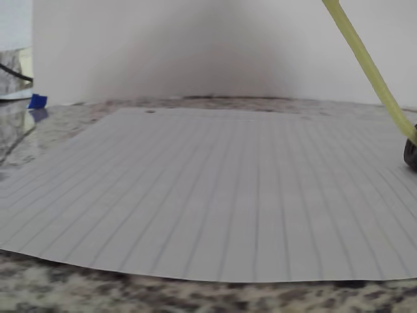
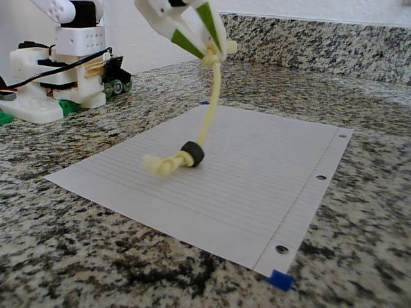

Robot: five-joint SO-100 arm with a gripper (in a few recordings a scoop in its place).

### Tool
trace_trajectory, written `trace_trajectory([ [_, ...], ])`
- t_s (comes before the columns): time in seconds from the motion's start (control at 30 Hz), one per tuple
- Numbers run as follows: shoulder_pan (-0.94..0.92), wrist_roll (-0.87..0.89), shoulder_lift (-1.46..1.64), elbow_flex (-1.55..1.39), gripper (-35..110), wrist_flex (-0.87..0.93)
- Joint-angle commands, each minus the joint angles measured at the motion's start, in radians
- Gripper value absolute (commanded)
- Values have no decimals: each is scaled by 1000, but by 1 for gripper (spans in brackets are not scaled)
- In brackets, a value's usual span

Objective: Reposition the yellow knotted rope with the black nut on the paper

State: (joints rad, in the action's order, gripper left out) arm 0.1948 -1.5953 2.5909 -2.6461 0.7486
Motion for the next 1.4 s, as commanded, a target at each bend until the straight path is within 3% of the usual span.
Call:
trace_trajectory([
  [0.0, 41, 2, 34, -40, 0, -86],
  [0.17, 92, 14, 94, -160, 0, -184],
  [0.27, 100, 34, 118, -184, 10, -176],
  [0.43, 100, 26, 138, -190, 62, -127],
  [0.63, 89, 26, 160, -189, 65, -132],
  [0.83, 55, 26, 195, -186, 52, -160],
  [0.93, 11, 25, 258, -183, 37, -196],
  [1.17, 147, 26, 314, -184, 50, -195],
  [1.37, 241, 25, 305, -186, 53, -206],
])
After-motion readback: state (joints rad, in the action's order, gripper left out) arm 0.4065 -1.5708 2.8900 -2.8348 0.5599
